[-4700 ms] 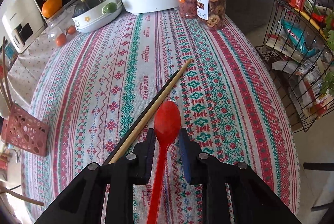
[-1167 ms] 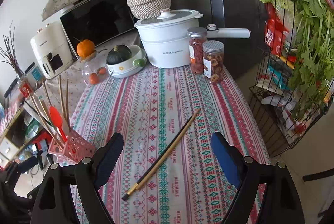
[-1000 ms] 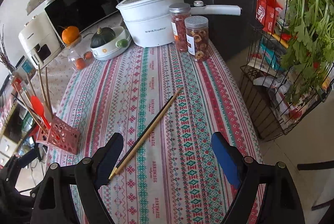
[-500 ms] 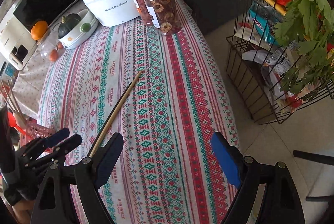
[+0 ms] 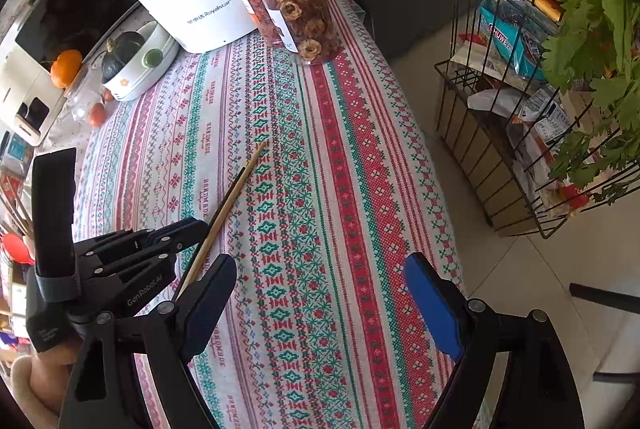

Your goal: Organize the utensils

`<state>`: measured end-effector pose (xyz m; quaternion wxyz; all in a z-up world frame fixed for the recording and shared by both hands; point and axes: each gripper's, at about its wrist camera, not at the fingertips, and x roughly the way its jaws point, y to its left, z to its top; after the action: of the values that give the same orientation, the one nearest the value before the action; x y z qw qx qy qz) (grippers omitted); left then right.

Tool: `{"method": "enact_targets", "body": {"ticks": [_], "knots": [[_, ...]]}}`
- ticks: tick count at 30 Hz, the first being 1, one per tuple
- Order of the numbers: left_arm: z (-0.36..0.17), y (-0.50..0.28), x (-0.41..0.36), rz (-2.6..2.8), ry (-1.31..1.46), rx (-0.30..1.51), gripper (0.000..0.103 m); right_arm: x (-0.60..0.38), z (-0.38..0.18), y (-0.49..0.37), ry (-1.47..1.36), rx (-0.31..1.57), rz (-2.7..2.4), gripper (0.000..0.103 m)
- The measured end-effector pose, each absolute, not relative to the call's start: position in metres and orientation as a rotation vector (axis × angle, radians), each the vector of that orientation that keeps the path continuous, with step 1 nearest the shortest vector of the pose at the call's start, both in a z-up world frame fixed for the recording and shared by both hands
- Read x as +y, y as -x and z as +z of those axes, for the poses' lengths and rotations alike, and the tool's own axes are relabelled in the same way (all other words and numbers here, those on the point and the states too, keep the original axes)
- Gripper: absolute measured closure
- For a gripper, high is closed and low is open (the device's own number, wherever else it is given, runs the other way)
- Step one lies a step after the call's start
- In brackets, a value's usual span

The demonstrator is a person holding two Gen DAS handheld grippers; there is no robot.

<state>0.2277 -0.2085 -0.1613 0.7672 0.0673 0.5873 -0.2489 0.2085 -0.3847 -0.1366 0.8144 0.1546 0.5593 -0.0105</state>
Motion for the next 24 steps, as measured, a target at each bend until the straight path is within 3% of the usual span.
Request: {"method": "enact_targets", "body": {"ticks": [14,24], "knots": [[-0.168,-0.242,-0.237,-0.469,-0.2,1.257,0.095,-0.384,-0.141,-0.209,-0.321,1.208,-0.027,0.016],[-0.107,-0.183,-0.186,-0.525,-0.17,1.096,0.096,-0.377,-0.145,-0.215,-0.341,1.214,-0.024,0.016]]}}
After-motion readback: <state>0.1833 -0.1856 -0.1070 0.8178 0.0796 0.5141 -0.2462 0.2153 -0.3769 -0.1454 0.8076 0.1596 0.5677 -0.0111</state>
